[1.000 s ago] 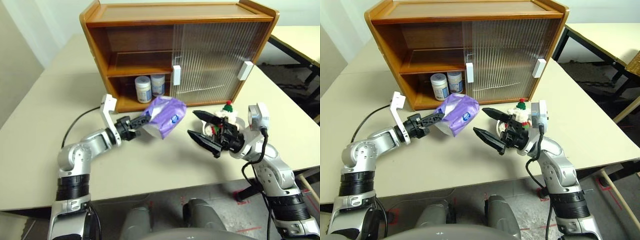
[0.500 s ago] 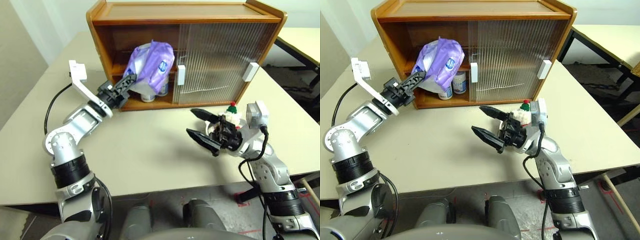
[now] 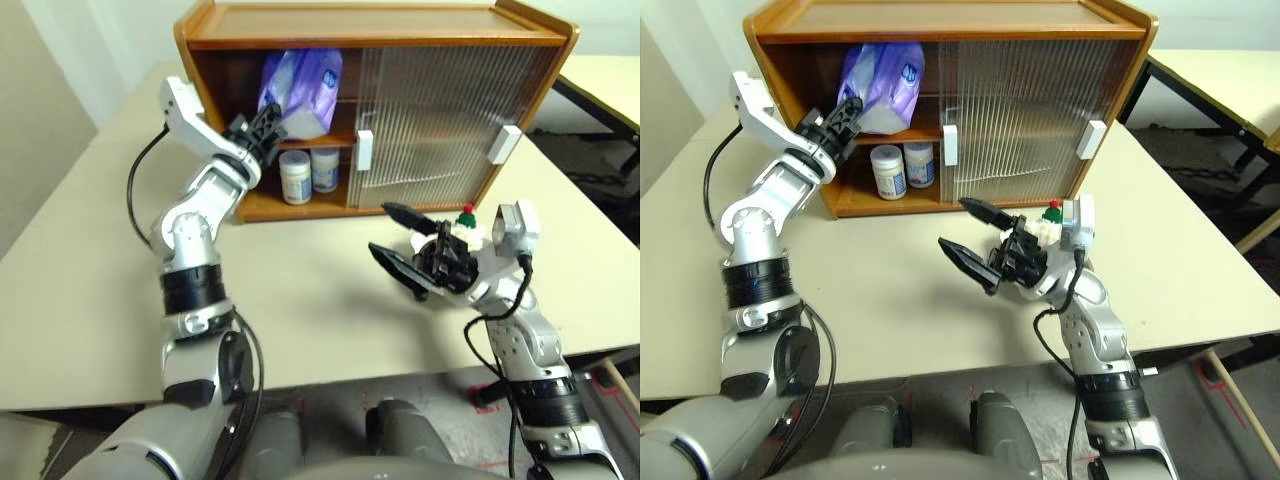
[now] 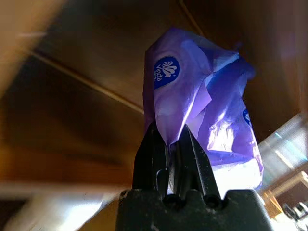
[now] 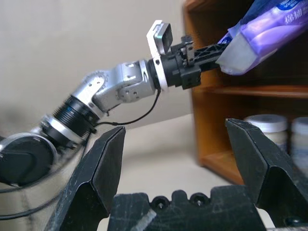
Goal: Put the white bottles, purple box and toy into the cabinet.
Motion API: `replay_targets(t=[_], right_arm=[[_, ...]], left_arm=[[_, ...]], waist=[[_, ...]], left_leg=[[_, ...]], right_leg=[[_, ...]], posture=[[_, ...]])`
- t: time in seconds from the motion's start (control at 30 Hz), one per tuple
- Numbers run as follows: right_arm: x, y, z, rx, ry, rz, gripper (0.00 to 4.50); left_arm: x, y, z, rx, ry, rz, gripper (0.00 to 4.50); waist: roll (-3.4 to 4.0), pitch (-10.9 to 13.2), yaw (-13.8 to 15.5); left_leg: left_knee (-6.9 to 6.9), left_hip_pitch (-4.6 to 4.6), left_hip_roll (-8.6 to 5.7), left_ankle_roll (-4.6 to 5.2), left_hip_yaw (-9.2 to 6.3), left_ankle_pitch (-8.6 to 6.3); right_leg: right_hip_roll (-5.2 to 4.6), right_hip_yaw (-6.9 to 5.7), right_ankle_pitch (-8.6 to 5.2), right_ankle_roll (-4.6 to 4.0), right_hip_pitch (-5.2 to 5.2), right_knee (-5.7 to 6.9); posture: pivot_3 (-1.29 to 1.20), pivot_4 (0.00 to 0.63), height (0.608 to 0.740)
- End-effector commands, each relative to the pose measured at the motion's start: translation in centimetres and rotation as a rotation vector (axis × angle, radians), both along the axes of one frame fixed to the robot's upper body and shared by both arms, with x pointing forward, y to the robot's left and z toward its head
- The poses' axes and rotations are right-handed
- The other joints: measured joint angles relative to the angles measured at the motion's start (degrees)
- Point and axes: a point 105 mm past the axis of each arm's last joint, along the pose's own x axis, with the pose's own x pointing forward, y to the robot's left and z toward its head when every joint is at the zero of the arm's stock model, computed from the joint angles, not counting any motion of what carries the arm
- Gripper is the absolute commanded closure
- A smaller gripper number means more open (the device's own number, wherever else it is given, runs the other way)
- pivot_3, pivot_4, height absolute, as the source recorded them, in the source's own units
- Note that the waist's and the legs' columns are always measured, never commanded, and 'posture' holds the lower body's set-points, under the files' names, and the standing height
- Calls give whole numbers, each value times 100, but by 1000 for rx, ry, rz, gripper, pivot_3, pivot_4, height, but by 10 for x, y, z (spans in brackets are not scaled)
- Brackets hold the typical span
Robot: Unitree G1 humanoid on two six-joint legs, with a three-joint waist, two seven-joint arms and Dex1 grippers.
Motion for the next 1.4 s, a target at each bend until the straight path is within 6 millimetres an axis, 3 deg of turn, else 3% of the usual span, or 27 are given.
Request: replay_targets(t=[0.03,0.13,0.23,0.53,0.57,0.73,0.8,0.87,0.93,1.2,1.4], right_arm=[[2,0,-4,-25,-24,-38,0],[-3,4,-6,-16,-22,-35,0],[-5,0,-8,-22,-16,-45,0],[-4,-6,-8,-36,-6,-35,0],[-3,-5,-8,-33,-7,-31,0],[-2,1,-8,-35,-4,10,0],[-2,2,-9,-36,-2,20,0],[-1,2,-10,-37,0,26,0],[-1,2,-10,-38,4,32,0],[0,1,-12,-45,7,44,0],[-3,-1,-13,-47,12,20,0]], left_arm=[[16,-2,-9,-6,28,58,4493],[27,-10,-5,-18,33,68,4493],[31,-14,4,-10,20,80,3672],[12,-6,10,27,-38,79,187],[9,-5,9,31,-41,79,52],[-16,-8,9,155,-106,15,52],[-34,-9,7,312,-193,-52,52],[-48,-11,1,439,-260,-106,433],[-52,-14,-2,444,-285,-157,1019],[-23,-40,-13,483,-281,-192,4317],[2,-37,-24,582,-252,-130,4461]], waist=[[0,0,-15],[1,1,-13],[1,2,6],[3,3,-106],[3,3,-124],[5,5,-131],[7,5,-130],[11,4,-132],[9,5,-99],[11,6,114],[11,6,60]], left_leg=[[-2,0,1,0,0,0],[-5,-5,2,-1,-6,0],[-3,-6,2,0,-11,0],[0,4,5,1,-9,1],[-1,5,5,1,-9,1],[-5,0,6,-2,-10,-1],[-14,-3,4,-3,-12,-2],[-27,0,5,-8,-11,-5],[-37,4,4,-11,-11,-6],[-31,-2,0,-3,-18,-2],[-34,-8,5,2,-17,1]], right_leg=[[2,0,0,0,0,-3],[8,0,0,-1,-4,-3],[10,-2,-5,10,0,-3],[7,-2,6,17,11,-7],[7,-2,6,17,11,-8],[7,0,14,2,5,-12],[7,1,16,-3,-1,-11],[7,1,14,-10,-4,-10],[7,-2,9,-19,-4,-6],[4,-10,3,-12,8,-38],[9,-8,5,-9,4,-45]], posture=[[-1,0,740],[-24,0,740],[-33,0,740],[-3,0,740],[6,0,740],[38,0,740],[46,0,740],[57,0,740],[70,0,740],[68,0,740],[33,0,740]])
